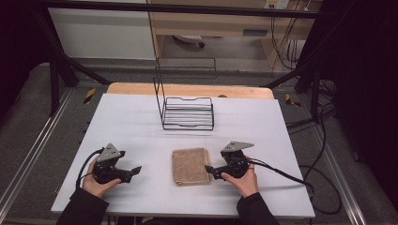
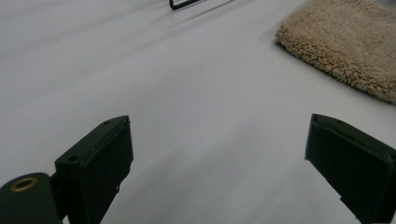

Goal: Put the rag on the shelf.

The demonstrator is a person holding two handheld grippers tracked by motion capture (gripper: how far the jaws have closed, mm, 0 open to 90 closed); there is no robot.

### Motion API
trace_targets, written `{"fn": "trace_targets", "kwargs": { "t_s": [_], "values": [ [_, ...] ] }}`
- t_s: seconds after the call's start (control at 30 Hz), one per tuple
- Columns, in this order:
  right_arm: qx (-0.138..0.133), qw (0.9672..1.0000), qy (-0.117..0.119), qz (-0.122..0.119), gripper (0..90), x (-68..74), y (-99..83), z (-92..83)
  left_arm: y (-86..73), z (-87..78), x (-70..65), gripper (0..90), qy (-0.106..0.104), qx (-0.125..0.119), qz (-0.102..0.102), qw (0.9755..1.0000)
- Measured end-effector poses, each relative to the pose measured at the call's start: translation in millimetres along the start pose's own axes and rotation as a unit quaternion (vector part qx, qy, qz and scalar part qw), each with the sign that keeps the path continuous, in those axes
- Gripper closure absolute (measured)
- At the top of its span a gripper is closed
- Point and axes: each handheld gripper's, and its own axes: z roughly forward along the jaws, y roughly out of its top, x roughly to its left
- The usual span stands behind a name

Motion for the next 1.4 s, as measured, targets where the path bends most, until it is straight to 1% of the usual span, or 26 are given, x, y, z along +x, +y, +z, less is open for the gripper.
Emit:
{"fn": "trace_targets", "kwargs": {
  "t_s": [0.1, 0.13, 0.17, 0.37, 0.63, 0.83, 0.97, 1.13, 1.3, 1.4],
  "values": [
    [-0.002, 1.0000, -0.002, -0.002, 8.4, -2.2, -1.4, -1.8, 3.8, 2.0, -3.7, 7.6, -0.002, -0.001, 0.002, 1.0000],
    [-0.002, 1.0000, -0.001, 0.003, 7.8, -2.0, -1.7, -2.5, 5.2, 2.9, -5.0, 7.6, -0.001, -0.001, 0.001, 1.0000],
    [-0.002, 1.0000, -0.001, 0.003, 7.4, -2.5, -2.1, -2.9, 6.7, 3.8, -6.4, 7.6, -0.003, -0.002, -0.002, 1.0000],
    [-0.002, 1.0000, -0.002, 0.000, 5.5, -4.4, -2.5, -4.8, 19.3, 11.6, -14.3, 7.6, -0.007, 0.001, -0.001, 1.0000],
    [-0.004, 1.0000, -0.004, 0.004, 3.3, -3.8, -2.5, -5.9, 39.7, 23.0, -28.1, 7.9, -0.012, 0.005, 0.014, 0.9998],
    [-0.008, 0.9999, -0.007, 0.002, 2.9, -3.2, -2.9, -6.5, 54.9, 36.6, -36.2, 8.3, -0.014, 0.008, 0.019, 0.9997],
    [-0.008, 0.9999, -0.009, 0.000, 2.5, -3.1, -3.1, -6.9, 62.7, 46.7, -40.1, 8.8, -0.016, 0.013, 0.017, 0.9996],
    [-0.010, 0.9999, -0.010, 0.001, 2.4, -3.0, -2.8, -7.5, 71.7, 57.6, -44.5, 10.7, -0.014, 0.014, 0.009, 0.9997],
    [-0.009, 0.9999, -0.011, 0.000, 2.3, -3.2, -2.8, -7.6, 78.8, 70.1, -46.6, 15.1, -0.011, 0.019, -0.009, 0.9997],
    [-0.008, 0.9999, -0.011, 0.001, 2.3, -3.1, -2.8, -7.5, 81.6, 77.5, -47.2, 18.5, -0.004, 0.027, -0.015, 0.9995]
  ]
}}
